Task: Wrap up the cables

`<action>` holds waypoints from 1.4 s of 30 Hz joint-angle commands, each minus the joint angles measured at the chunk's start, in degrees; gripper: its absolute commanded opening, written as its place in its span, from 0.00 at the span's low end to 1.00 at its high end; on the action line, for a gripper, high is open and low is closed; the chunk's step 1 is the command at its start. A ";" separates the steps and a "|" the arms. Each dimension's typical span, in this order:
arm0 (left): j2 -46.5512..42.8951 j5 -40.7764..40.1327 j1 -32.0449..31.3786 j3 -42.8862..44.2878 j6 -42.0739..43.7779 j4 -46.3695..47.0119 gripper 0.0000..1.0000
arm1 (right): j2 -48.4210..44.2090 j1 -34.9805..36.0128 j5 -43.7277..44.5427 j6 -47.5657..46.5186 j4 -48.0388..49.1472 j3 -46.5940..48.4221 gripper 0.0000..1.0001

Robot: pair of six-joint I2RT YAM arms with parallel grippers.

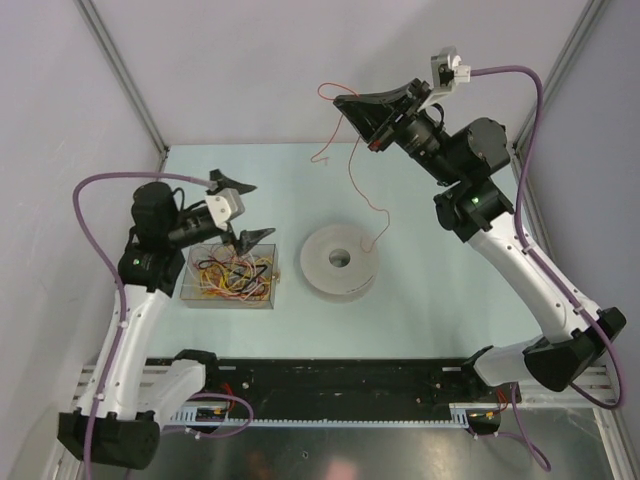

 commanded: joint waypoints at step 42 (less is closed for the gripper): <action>12.25 -3.38 -18.84 0.45 -10.34 33.68 0.19 | -2.47 5.70 -8.77 10.82 2.59 2.80 0.00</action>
